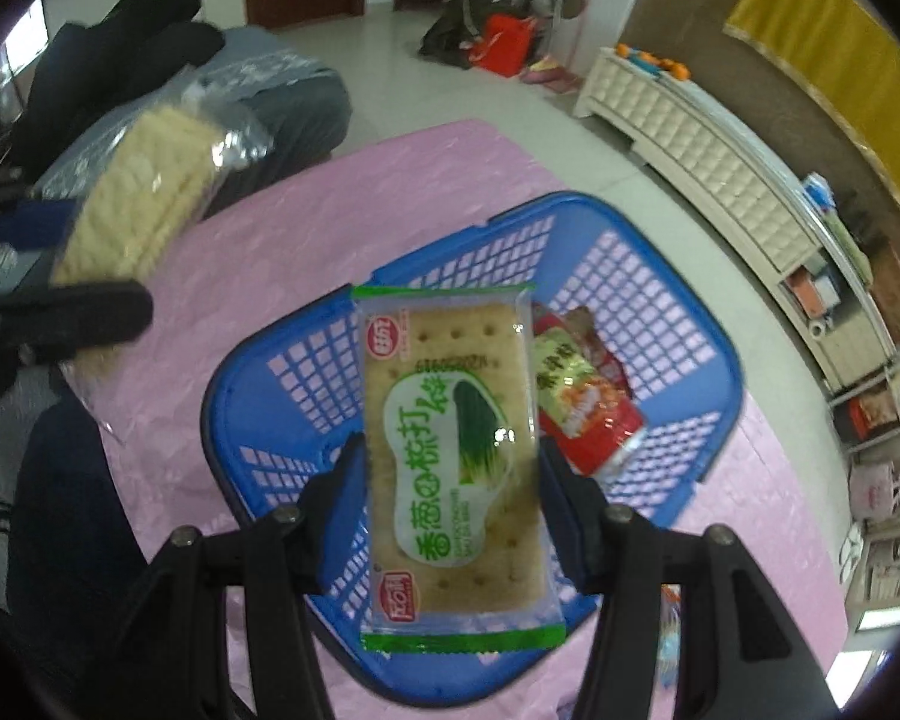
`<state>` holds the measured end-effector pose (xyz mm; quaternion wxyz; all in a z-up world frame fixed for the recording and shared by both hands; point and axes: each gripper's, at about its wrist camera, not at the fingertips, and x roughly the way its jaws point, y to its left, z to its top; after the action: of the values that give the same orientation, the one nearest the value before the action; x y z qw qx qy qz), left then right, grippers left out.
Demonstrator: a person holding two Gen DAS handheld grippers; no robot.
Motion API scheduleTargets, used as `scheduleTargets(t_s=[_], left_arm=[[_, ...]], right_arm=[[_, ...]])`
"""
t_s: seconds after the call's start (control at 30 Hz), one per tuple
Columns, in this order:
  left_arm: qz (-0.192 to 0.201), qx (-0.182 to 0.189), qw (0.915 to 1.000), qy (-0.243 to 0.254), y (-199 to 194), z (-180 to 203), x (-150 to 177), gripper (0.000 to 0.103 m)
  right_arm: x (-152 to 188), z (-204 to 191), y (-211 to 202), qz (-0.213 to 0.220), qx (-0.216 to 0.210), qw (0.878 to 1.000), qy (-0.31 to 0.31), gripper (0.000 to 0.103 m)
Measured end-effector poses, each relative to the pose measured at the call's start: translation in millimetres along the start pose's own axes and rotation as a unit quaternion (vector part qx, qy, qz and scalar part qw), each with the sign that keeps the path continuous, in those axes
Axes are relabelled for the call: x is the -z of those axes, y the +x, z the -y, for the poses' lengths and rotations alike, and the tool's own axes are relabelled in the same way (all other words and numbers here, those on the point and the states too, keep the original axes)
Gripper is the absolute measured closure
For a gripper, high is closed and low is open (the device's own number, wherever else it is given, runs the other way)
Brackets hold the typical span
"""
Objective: Organize snacks
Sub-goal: 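Carry both cracker packets over the basket, then release the green-label cracker packet into the basket from the right tool, then lower the plain cracker packet into the basket and open the left tool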
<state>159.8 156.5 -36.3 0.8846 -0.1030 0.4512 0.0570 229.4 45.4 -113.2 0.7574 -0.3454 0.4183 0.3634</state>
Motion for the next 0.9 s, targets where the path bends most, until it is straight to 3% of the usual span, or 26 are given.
scheduleTargets(t_s=[0.33, 0.37, 0.43, 0.5, 0.9], left_arm=[[-0.002, 0.000, 1.0000, -0.008, -1, -3, 4, 0.060], [-0.002, 0.001, 1.0000, -0.008, -1, -3, 4, 0.060], [-0.002, 0.001, 1.0000, -0.008, -1, -3, 4, 0.060], [-0.003, 0.000, 1.0000, -0.009, -2, -4, 4, 0.060], [0.000, 0.021, 0.9997, 0.010, -10, 19, 3, 0.060]], right_arm=[[5, -16, 19, -0.018, -0.004, 0.997, -0.075, 0.043], [5, -19, 19, -0.019, -0.002, 0.996, -0.083, 0.041], [7, -21, 16, -0.019, -0.002, 0.996, -0.086, 0.028], [9, -18, 10, -0.011, -0.022, 0.997, -0.073, 0.025], [36, 17, -47, 0.031, -0.012, 0.997, 0.074, 0.021]])
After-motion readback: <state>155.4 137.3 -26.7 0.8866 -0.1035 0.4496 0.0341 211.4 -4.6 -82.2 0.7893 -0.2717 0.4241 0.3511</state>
